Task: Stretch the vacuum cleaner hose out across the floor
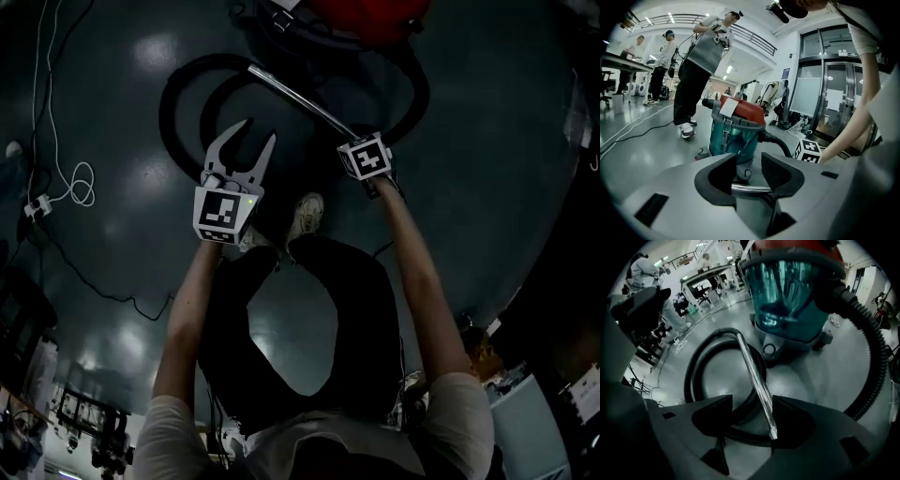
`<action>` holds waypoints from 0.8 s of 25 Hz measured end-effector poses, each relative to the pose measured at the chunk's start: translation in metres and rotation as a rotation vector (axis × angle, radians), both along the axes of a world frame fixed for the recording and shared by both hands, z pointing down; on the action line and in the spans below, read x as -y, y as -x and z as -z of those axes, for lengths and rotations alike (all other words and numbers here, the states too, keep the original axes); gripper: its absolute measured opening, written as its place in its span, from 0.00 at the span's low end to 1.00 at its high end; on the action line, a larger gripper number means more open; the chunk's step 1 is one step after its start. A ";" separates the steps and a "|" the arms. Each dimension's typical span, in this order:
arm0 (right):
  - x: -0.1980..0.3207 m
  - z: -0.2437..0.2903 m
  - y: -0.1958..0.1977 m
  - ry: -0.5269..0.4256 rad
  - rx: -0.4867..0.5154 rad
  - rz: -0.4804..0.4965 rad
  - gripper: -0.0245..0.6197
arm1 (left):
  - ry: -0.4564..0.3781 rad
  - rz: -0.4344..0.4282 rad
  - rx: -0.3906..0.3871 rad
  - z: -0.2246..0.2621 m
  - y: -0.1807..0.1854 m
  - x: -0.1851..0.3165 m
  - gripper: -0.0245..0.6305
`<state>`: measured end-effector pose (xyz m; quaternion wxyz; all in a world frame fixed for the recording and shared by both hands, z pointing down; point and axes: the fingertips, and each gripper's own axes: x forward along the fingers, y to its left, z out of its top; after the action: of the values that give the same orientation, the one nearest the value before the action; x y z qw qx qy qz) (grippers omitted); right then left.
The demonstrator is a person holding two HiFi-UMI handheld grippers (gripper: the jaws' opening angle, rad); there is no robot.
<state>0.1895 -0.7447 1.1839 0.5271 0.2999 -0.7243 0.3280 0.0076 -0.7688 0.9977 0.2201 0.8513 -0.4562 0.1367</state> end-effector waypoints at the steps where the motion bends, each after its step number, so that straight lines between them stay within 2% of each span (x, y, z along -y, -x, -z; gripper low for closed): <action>1: 0.000 -0.020 -0.002 0.020 -0.027 0.006 0.47 | 0.006 -0.010 0.005 -0.016 0.000 0.001 0.29; 3: -0.003 -0.056 -0.004 0.068 -0.074 0.020 0.47 | 0.013 -0.035 0.015 -0.042 -0.002 0.003 0.29; 5: -0.001 -0.082 -0.003 0.077 -0.113 0.054 0.47 | 0.014 -0.059 0.018 -0.059 -0.004 0.007 0.29; 7: 0.006 -0.102 -0.007 0.065 -0.177 0.110 0.47 | 0.015 -0.073 0.019 -0.070 -0.005 0.011 0.29; 11: 0.001 -0.128 -0.018 0.143 -0.292 0.169 0.46 | 0.021 -0.090 0.027 -0.081 0.000 0.017 0.29; 12: -0.002 -0.127 -0.017 0.164 -0.304 0.178 0.40 | 0.023 -0.096 0.032 -0.079 0.002 0.017 0.29; 13: -0.004 -0.122 -0.016 0.176 -0.316 0.196 0.35 | 0.024 -0.099 0.039 -0.075 0.005 0.017 0.29; 15: -0.005 -0.100 -0.012 0.155 -0.328 0.236 0.33 | 0.025 -0.094 0.049 -0.058 0.012 0.018 0.29; 20: -0.006 0.015 0.009 0.008 -0.307 0.307 0.31 | 0.018 -0.057 0.063 0.040 0.033 0.013 0.29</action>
<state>0.1809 -0.7385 1.1690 0.6764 0.2304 -0.6712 0.1972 -0.0254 -0.7816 0.9581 0.2094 0.8572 -0.4373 0.1738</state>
